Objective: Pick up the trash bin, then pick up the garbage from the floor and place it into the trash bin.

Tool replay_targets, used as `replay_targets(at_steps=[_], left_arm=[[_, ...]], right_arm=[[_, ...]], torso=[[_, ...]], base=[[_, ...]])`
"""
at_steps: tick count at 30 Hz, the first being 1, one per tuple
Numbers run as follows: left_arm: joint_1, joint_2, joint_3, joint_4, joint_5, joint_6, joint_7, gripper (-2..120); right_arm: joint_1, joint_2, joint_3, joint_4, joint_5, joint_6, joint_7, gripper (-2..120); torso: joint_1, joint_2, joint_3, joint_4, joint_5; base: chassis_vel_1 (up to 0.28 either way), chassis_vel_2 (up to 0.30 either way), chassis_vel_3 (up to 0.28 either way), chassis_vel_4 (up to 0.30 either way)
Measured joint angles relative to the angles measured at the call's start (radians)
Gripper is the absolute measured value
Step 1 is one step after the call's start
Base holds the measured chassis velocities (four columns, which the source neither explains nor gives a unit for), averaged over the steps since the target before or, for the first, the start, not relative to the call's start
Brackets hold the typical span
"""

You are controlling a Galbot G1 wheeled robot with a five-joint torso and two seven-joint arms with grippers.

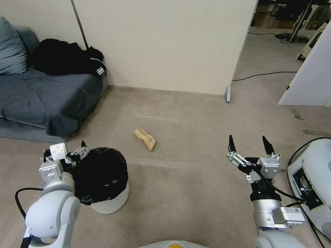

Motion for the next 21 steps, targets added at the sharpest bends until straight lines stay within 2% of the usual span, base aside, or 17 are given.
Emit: replay_targets(at_steps=[1, 2, 4, 8, 10, 12, 21], left_arm=[[0.003, 0.0, -0.001, -0.002, -0.006, 0.036, 0.018, 99], [0.003, 0.0, -0.001, -0.002, -0.006, 0.036, 0.018, 99], [0.009, 0.0, -0.003, -0.017, -0.007, 0.062, 0.064, 99], [0.012, 0.0, -0.003, -0.023, -0.005, 0.065, 0.084, 99], [0.023, 0.0, -0.008, -0.024, 0.028, 0.065, 0.139, 99], [0.028, -0.001, -0.011, -0.018, 0.044, 0.065, 0.158, 99], [0.034, -0.007, -0.03, 0.028, 0.083, 0.062, 0.168, 99]], right_arm=[[-0.001, 0.001, 0.001, 0.0, 0.0, 0.0, 0.0, 100], [-0.001, 0.001, 0.001, 0.0, 0.0, 0.0, 0.0, 100], [-0.001, 0.003, 0.003, -0.002, -0.001, 0.0, -0.001, 100], [-0.001, 0.004, 0.004, -0.002, -0.001, 0.0, -0.001, 100], [-0.002, 0.004, 0.007, -0.004, -0.001, 0.002, -0.001, 100], [-0.003, 0.004, 0.009, -0.004, 0.0, 0.004, -0.001, 100], [-0.009, 0.004, 0.013, -0.003, 0.001, 0.009, -0.001, 100]], torso=[[0.0, 0.0, 0.0, -0.0001, 0.0], [0.0, 0.0, 0.0, -0.0001, 0.0], [0.0, 0.0, 0.0, 0.0, 0.0001], [0.0, 0.0, 0.0, -0.0001, 0.0002], [0.0, 0.0, 0.0, -0.0001, 0.0002], [0.0, 0.0, 0.0, -0.0001, 0.0001], [0.0, 0.0, 0.0, -0.0001, 0.0]], base=[[0.0, 0.0, 0.0, 0.0], [0.0, 0.0, 0.0, 0.0], [0.0, 0.0, 0.0, 0.0], [0.0, 0.0, 0.0, 0.0], [0.0, 0.0, 0.0, 0.0], [0.0, 0.0, 0.0, 0.0], [0.0, 0.0, 0.0, 0.0]])
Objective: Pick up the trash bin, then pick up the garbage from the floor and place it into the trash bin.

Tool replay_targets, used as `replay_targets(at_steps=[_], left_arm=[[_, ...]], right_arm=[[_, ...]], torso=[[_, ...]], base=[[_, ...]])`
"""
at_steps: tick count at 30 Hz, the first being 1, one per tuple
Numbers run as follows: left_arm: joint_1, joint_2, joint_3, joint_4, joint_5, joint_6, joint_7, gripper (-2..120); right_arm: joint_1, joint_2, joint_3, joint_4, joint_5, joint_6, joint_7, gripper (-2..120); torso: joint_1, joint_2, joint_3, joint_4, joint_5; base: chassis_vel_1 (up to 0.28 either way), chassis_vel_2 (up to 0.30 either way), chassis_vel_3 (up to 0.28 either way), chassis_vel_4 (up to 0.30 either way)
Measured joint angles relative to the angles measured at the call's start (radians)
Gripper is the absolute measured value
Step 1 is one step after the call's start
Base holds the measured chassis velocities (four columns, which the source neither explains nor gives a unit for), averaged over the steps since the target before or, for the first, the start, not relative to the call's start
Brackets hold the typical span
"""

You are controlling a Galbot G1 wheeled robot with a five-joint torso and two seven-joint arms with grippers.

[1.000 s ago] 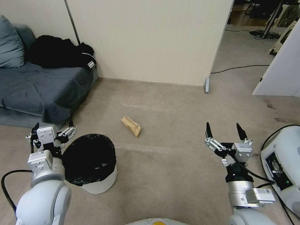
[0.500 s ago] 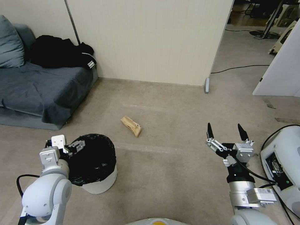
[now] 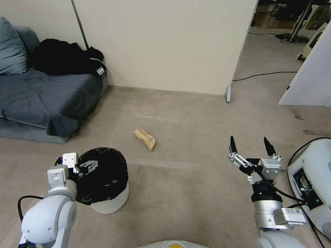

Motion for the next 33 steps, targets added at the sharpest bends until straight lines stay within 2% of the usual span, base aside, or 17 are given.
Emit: replay_targets(at_steps=[9, 19, 33], left_arm=[[0.001, -0.009, -0.011, 0.032, 0.01, -0.002, -0.022, 99], [-0.038, -0.012, -0.01, 0.163, -0.058, -0.004, -0.061, 98], [-0.08, -0.013, -0.012, 0.267, -0.067, -0.005, -0.076, 98]], right_arm=[[-0.008, -0.001, 0.008, 0.001, 0.002, 0.006, 0.0, 100], [-0.03, -0.015, 0.047, 0.013, 0.019, 0.006, 0.0, 100], [-0.048, -0.011, 0.053, -0.01, 0.018, 0.022, 0.001, 100]], torso=[[0.0, 0.0, 0.0, 0.0001, 0.0], [0.0, 0.0, 0.0, 0.0, 0.0], [0.0, 0.0, 0.0, 0.0, -0.0001]], base=[[0.0, 0.0, 0.0, 0.0], [0.0, 0.0, 0.0, 0.0], [0.0, 0.0, 0.0, 0.0]])
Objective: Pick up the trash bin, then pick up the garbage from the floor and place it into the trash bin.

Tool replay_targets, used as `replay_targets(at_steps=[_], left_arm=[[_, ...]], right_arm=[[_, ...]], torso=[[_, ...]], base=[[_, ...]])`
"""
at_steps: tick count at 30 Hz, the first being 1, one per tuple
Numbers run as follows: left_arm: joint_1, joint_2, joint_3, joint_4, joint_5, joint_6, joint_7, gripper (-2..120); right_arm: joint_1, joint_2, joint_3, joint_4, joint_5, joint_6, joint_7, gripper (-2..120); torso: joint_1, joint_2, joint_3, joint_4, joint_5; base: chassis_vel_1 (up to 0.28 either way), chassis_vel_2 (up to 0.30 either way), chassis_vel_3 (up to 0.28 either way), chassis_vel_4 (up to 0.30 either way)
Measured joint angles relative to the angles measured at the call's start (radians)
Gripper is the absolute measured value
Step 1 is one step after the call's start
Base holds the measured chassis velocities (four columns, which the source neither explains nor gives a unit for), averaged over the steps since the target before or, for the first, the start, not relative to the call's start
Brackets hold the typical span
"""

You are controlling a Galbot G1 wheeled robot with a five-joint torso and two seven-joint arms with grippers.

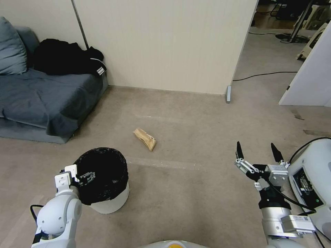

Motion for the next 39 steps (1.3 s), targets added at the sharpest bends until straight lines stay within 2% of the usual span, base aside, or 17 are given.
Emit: replay_targets(at_steps=[19, 22, 25, 28, 30, 32, 34, 35, 39], left_arm=[[0.001, 0.02, -0.052, 0.033, -0.028, 0.0, -0.002, 95], [0.002, 0.019, -0.053, 0.039, -0.028, -0.001, 0.0, 88], [0.003, 0.012, -0.05, 0.05, -0.027, -0.001, 0.003, 74], [0.003, 0.008, -0.047, 0.051, -0.026, -0.001, 0.003, 68], [0.004, 0.004, -0.041, 0.049, -0.025, -0.002, 0.002, 57], [0.005, 0.003, -0.04, 0.048, -0.024, -0.002, 0.002, 54], [0.006, 0.001, -0.036, 0.046, -0.023, -0.002, 0.002, 43], [0.006, 0.001, -0.036, 0.046, -0.023, -0.002, 0.002, 43], [0.008, -0.001, -0.033, 0.044, -0.023, -0.003, 0.004, 28]], right_arm=[[0.01, 0.002, -0.011, -0.007, -0.006, -0.007, 0.001, 100], [0.011, 0.002, -0.011, -0.008, -0.006, -0.007, 0.001, 100], [0.011, 0.002, -0.01, -0.009, -0.006, -0.007, 0.001, 100], [0.01, 0.002, -0.009, -0.01, -0.006, -0.007, 0.002, 100], [0.01, 0.002, -0.007, -0.011, -0.006, -0.007, 0.002, 100], [0.01, 0.002, -0.006, -0.011, -0.007, -0.007, 0.002, 100], [0.011, 0.002, -0.006, -0.012, -0.007, -0.007, 0.004, 100], [0.011, 0.002, -0.006, -0.012, -0.007, -0.007, 0.004, 100], [0.015, 0.002, -0.004, -0.011, -0.009, -0.008, 0.005, 100]], torso=[[0.0, 0.0, 0.0, 0.0, 0.0001], [0.0, 0.0, 0.0, 0.0, 0.0003], [0.0, 0.0, 0.0, 0.0002, 0.0001], [0.0, 0.0, 0.0, 0.0002, 0.0007], [0.0, 0.0, 0.0, 0.0002, 0.0009], [0.0, 0.0, 0.0, 0.0001, 0.001], [0.0, 0.0, 0.0, 0.0, 0.0009], [0.0, 0.0, 0.0, 0.0, 0.0009], [0.0, 0.0, 0.0, -0.0001, 0.0009]], base=[[0.0, 0.0, 0.0, 0.0], [0.0, 0.0, 0.0, 0.0], [0.0, 0.0, 0.0, 0.0], [0.0, 0.0, 0.0, 0.0], [0.0, 0.0, 0.0, 0.0], [0.0, 0.0, 0.0, 0.0], [0.0, 0.0, 0.0, 0.0], [0.0, 0.0, 0.0, 0.0], [0.0, 0.0, 0.0, 0.0]])
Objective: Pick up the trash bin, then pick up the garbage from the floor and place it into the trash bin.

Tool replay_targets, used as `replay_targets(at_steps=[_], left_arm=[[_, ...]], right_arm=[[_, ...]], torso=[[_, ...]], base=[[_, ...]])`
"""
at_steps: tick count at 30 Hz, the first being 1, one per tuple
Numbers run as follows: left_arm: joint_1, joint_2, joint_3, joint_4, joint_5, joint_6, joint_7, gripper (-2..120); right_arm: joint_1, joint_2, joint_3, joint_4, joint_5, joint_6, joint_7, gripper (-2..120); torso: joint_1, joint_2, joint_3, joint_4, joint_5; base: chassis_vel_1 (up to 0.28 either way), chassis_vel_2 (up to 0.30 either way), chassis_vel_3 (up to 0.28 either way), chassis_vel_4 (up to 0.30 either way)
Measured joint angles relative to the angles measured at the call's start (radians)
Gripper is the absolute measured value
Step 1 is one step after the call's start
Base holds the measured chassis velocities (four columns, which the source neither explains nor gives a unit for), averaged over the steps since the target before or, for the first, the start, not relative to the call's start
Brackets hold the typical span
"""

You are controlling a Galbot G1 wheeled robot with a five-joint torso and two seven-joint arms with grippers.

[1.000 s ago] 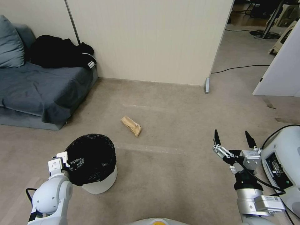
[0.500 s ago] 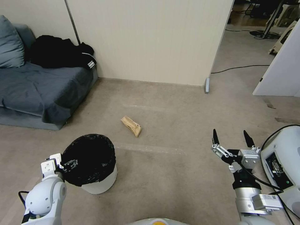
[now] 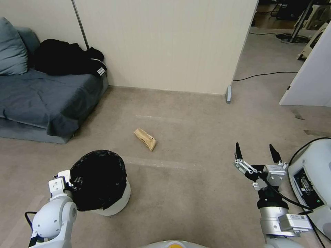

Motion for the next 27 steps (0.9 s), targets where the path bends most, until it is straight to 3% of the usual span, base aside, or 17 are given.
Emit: replay_targets(at_steps=[14, 24, 27], left_arm=[[0.017, -0.016, 0.008, -0.023, 0.001, 0.0, -0.013, 23], [0.067, -0.03, 0.041, -0.165, -0.122, 0.006, -0.076, 4], [0.081, -0.032, 0.051, -0.253, -0.164, 0.007, -0.11, 2]], right_arm=[[0.003, 0.001, 0.001, 0.007, -0.001, -0.005, 0.002, 100], [0.017, 0.001, -0.005, 0.014, -0.003, -0.017, 0.014, 100], [0.017, 0.0, -0.005, 0.014, -0.003, -0.017, 0.014, 100]], torso=[[0.0, 0.0, 0.0, 0.0002, -0.0009], [0.0, 0.0, 0.0, -0.0001, -0.0024], [0.0, 0.0, 0.0, -0.0004, -0.0017]], base=[[0.0, 0.0, 0.0, 0.0], [0.0, 0.0, 0.0, 0.0], [0.0, 0.0, 0.0, 0.0]])
